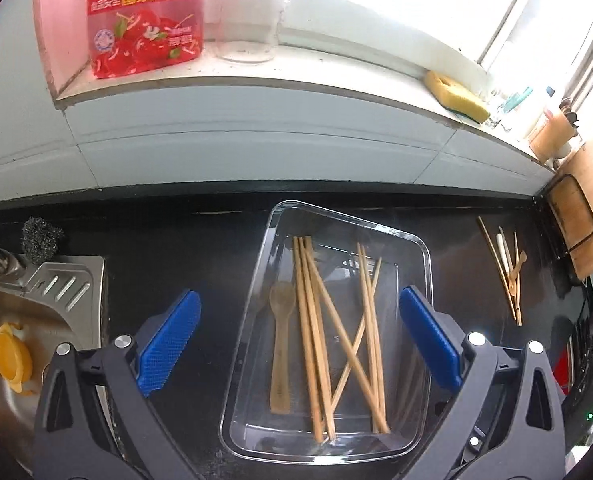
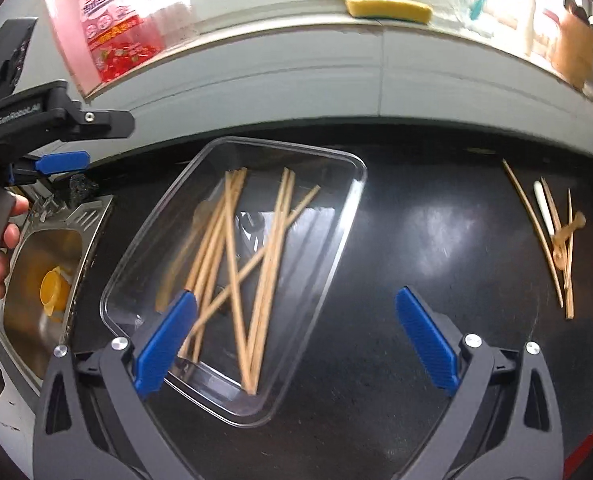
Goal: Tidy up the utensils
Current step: 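Move both open tools back over the remaining utensils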
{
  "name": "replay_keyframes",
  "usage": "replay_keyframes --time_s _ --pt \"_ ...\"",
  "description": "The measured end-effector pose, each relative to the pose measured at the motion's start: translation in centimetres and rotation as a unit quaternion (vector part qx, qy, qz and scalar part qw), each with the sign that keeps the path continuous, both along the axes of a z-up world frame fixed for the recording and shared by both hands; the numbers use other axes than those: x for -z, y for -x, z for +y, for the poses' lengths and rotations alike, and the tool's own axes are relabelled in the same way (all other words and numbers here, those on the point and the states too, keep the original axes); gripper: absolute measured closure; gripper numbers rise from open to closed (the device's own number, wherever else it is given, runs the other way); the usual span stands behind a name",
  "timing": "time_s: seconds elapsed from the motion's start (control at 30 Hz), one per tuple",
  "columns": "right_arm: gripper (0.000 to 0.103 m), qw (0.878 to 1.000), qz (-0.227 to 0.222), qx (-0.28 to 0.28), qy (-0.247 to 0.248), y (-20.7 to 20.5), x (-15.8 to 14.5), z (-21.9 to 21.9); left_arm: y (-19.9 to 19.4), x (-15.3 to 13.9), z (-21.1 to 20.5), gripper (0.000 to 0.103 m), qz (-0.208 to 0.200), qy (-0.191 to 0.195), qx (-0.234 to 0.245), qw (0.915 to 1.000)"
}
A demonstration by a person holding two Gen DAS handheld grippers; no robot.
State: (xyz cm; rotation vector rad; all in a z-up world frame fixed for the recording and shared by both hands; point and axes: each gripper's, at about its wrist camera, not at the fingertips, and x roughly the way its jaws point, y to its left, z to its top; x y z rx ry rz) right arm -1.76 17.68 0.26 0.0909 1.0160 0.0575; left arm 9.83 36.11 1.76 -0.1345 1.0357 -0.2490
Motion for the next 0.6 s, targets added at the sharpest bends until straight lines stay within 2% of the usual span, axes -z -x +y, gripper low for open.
replay_keyframes --time_s 0.23,0.37,0.6 --pt "0.006 1.0 0.002 0.016 -0.001 0.9 0.1 -3.9 -0.3 0.0 -4.7 0.006 0.007 -0.007 0.03 0.9995" --pt "0.006 0.999 0.019 0.034 0.001 1.5 0.7 -7.6 -0.3 0.5 -9.7 0.006 0.021 -0.003 0.07 0.9973" --pt "0.006 0.993 0.056 0.105 0.015 3.1 2.0 -18.7 -0.8 2.4 -19.7 0.006 0.043 -0.01 0.111 0.9929"
